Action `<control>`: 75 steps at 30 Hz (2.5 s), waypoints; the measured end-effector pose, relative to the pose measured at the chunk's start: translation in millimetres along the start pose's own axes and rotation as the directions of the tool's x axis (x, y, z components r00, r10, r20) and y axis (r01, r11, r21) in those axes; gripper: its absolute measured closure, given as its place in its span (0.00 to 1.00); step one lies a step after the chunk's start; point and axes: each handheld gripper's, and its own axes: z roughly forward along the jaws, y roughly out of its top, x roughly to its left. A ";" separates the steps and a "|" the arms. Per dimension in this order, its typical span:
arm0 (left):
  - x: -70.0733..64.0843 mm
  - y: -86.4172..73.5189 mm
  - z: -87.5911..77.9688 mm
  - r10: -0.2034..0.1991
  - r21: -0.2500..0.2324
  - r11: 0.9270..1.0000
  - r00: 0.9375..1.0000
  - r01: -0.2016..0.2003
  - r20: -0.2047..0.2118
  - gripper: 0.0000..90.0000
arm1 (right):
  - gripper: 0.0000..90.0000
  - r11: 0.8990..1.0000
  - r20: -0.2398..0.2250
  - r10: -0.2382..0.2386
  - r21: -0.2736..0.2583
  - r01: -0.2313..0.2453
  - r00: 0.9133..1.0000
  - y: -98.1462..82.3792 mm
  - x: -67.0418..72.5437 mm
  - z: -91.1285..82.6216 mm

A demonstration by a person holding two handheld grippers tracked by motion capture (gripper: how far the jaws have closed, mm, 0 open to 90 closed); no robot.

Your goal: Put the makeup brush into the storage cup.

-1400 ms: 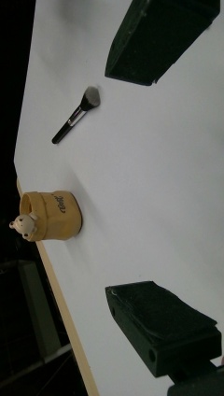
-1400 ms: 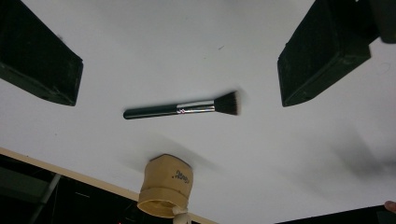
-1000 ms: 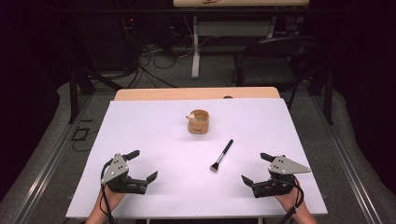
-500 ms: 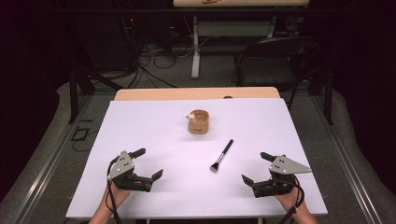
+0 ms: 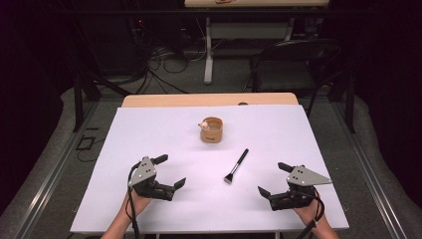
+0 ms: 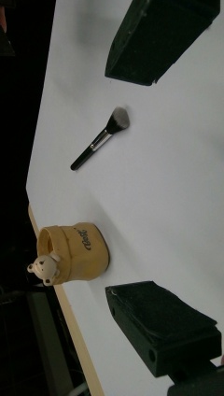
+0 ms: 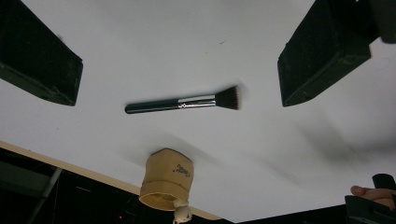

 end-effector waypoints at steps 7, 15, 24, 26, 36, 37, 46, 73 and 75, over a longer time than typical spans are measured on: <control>-2.6 2.9 11.2 0.005 0.005 1.000 1.000 -0.005 0.025 0.00 | 0.00 1.000 -0.002 -0.001 0.006 0.001 1.000 0.1 -0.3 -0.4; -3.8 6.7 23.2 0.012 0.004 1.000 0.999 -0.012 0.053 0.00 | 0.00 1.000 -0.002 -0.002 0.005 0.002 1.000 0.0 -0.4 -0.2; -7.1 10.7 37.4 0.029 -0.005 1.000 0.998 -0.029 0.055 0.00 | 0.00 1.000 -0.004 -0.004 0.008 0.004 1.000 0.0 -0.5 -0.5; -6.3 12.3 42.0 0.022 -0.009 1.000 0.997 -0.021 0.070 0.00 | 0.00 1.000 -0.003 0.000 0.008 0.000 1.000 -0.2 -0.8 -0.5; -10.5 16.4 58.7 0.036 0.003 0.999 0.996 -0.036 0.087 0.00 | 0.00 1.000 -0.006 -0.002 0.008 0.002 1.000 -0.2 -1.3 -1.2; -10.5 16.4 58.7 0.036 0.003 0.999 0.996 -0.036 0.087 0.00 | 0.00 1.000 -0.006 -0.002 0.005 0.002 1.000 -0.3 -1.3 -1.1; -9.5 21.3 71.4 0.040 0.008 0.999 0.996 -0.041 0.077 0.00 | 0.00 1.000 -0.004 -0.002 0.007 0.002 1.000 -0.4 -2.3 -2.4; -22.2 38.2 111.4 0.036 0.028 0.999 0.992 -0.040 0.117 0.00 | 0.00 1.000 -0.010 -0.008 0.013 0.008 1.000 -0.7 -2.1 -1.8; -23.4 39.3 113.7 0.038 0.032 0.999 0.993 -0.042 0.116 0.00 | 0.00 1.000 -0.011 -0.008 0.013 0.008 1.000 -0.7 -2.1 -1.8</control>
